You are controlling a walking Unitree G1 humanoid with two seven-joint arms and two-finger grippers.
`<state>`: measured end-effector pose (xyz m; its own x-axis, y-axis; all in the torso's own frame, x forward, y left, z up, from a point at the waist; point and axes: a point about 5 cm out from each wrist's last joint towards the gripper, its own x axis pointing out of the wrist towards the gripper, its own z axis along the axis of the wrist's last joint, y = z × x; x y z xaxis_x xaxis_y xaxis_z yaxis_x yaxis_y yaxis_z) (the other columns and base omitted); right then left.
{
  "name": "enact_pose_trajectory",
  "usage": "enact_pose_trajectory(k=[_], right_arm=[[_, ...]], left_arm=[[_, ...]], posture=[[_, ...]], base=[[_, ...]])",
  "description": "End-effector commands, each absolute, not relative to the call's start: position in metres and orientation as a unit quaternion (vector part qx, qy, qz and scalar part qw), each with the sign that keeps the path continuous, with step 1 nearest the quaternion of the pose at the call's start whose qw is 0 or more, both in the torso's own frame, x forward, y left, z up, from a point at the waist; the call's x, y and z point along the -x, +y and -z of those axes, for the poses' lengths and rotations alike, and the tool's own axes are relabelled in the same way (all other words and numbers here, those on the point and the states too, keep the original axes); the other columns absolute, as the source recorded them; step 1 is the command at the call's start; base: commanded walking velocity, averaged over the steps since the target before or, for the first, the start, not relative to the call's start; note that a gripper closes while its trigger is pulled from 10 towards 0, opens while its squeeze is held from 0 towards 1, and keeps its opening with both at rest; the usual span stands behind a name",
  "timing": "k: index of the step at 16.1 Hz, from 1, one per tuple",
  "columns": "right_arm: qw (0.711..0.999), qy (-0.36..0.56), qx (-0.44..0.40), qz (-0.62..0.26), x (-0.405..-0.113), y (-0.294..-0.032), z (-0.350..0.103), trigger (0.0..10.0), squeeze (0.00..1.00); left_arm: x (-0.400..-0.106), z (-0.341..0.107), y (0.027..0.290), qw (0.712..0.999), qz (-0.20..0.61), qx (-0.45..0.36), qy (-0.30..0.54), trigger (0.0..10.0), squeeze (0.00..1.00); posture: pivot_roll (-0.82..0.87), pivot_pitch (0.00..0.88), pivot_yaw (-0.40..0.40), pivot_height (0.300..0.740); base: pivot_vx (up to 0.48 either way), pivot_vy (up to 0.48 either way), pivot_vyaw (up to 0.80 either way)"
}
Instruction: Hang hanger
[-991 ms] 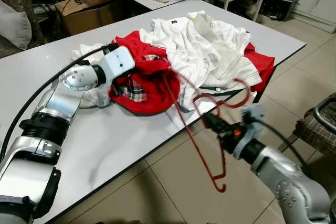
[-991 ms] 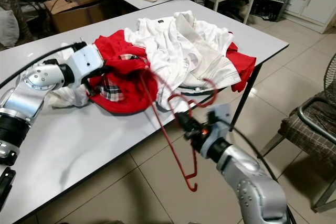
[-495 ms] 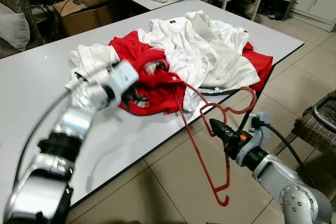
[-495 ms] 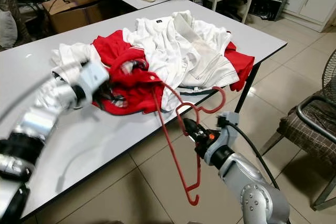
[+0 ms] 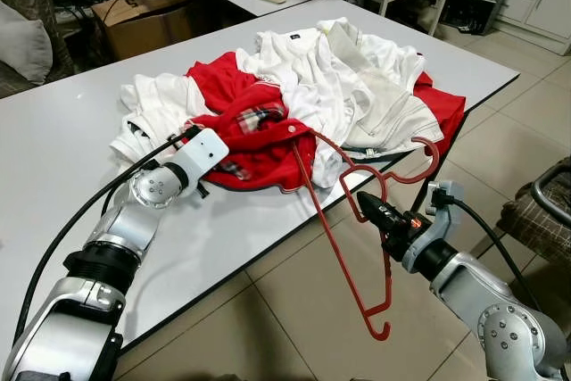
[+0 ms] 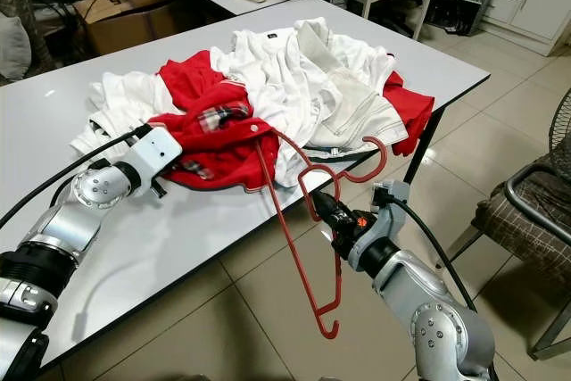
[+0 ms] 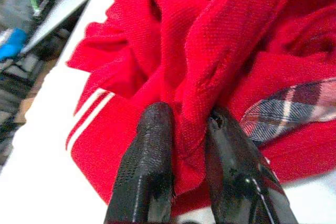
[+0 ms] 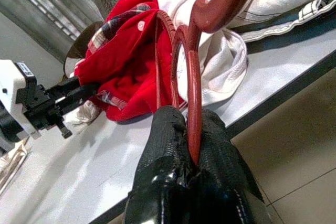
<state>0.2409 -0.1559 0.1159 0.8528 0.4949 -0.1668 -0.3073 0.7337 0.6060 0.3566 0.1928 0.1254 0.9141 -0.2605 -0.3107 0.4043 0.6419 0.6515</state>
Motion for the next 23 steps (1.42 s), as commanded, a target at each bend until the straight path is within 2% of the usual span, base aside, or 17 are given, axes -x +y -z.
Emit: enact_pose_trajectory(k=[1, 4, 5, 6, 8, 11, 12, 13, 17, 18, 19, 20, 23], right_arm=[[0.918, 0.152, -0.297, -0.215, -0.242, -0.159, -0.12, 10.0, 0.0], [0.918, 0.148, -0.299, -0.215, -0.241, -0.16, -0.121, 10.0, 0.0], [0.918, 0.146, -0.299, -0.214, -0.241, -0.161, -0.121, 10.0, 0.0], [0.918, 0.145, -0.3, -0.214, -0.241, -0.161, -0.121, 10.0, 0.0], [0.919, 0.145, -0.299, -0.214, -0.24, -0.161, -0.121, 10.0, 0.0], [0.919, 0.141, -0.297, -0.216, -0.241, -0.162, -0.122, 10.0, 0.0], [0.919, 0.14, -0.298, -0.218, -0.241, -0.162, -0.123, 10.0, 0.0], [0.919, 0.139, -0.297, -0.22, -0.242, -0.162, -0.123, 10.0, 0.0], [0.917, 0.138, -0.299, -0.225, -0.241, -0.161, -0.124, 10.0, 0.0], [0.917, 0.136, -0.299, -0.225, -0.241, -0.161, -0.125, 10.0, 0.0], [0.917, 0.134, -0.3, -0.225, -0.241, -0.161, -0.125, 10.0, 0.0], [0.917, 0.134, -0.3, -0.224, -0.24, -0.161, -0.125, 10.0, 0.0], [0.918, 0.134, -0.301, -0.222, -0.239, -0.16, -0.123, 10.0, 0.0]], left_arm=[[-0.36, -0.128, 0.197, 0.898, 0.156, -0.402, 0.085, 10.0, 0.0], [-0.361, -0.124, 0.201, 0.884, 0.137, -0.44, 0.077, 10.0, 0.0], [-0.36, -0.123, 0.2, 0.89, 0.143, -0.428, 0.073, 10.0, 0.0], [-0.358, -0.123, 0.196, 0.903, 0.161, -0.393, 0.062, 10.0, 1.0], [-0.357, -0.125, 0.195, 0.907, 0.168, -0.383, 0.048, 10.0, 1.0], [-0.353, -0.128, 0.209, 0.894, 0.159, -0.418, 0.031, 10.0, 1.0], [-0.353, -0.126, 0.213, 0.89, 0.15, -0.428, 0.04, 10.0, 0.64], [-0.353, -0.122, 0.221, 0.885, 0.131, -0.443, 0.053, 10.0, 0.0], [-0.357, -0.112, 0.216, 0.882, 0.129, -0.447, 0.079, 10.0, 0.0], [-0.359, -0.112, 0.216, 0.886, 0.119, -0.44, 0.082, 7.8, 0.0], [-0.36, -0.113, 0.216, 0.888, 0.116, -0.437, 0.079, 4.9, 0.0], [-0.361, -0.116, 0.216, 0.894, 0.118, -0.427, 0.071, 0.0, 0.0], [-0.357, -0.118, 0.217, 0.903, 0.144, -0.399, 0.07, 0.0, 0.0]], posture=[[-0.16, 0.0, 0.039, 0.74], [-0.16, 0.0, 0.047, 0.74], [-0.17, 0.0, 0.048, 0.74], [-0.17, 0.0, 0.048, 0.74], [-0.17, 0.0, 0.046, 0.74], [-0.17, 0.0, 0.046, 0.74], [-0.17, 0.0, 0.046, 0.74], [-0.17, 0.0, 0.043, 0.74], [-0.17, 0.0, 0.038, 0.74], [-0.17, 0.0, 0.044, 0.74], [-0.17, 0.0, 0.046, 0.74], [-0.17, 0.0, 0.051, 0.74], [-0.17, 0.0, 0.055, 0.74]], base=[[0.0, 0.0, 0.0], [0.0, 0.0, 0.0], [0.0, 0.0, 0.0], [0.0, 0.0, 0.0], [0.0, 0.0, 0.0], [0.0, 0.0, 0.0], [0.0, 0.0, 0.0], [0.0, 0.0, 0.0], [0.0, 0.0, 0.0], [0.0, 0.0, 0.0], [0.0, 0.0, 0.0], [0.0, 0.0, 0.0], [0.0, 0.0, 0.0]])
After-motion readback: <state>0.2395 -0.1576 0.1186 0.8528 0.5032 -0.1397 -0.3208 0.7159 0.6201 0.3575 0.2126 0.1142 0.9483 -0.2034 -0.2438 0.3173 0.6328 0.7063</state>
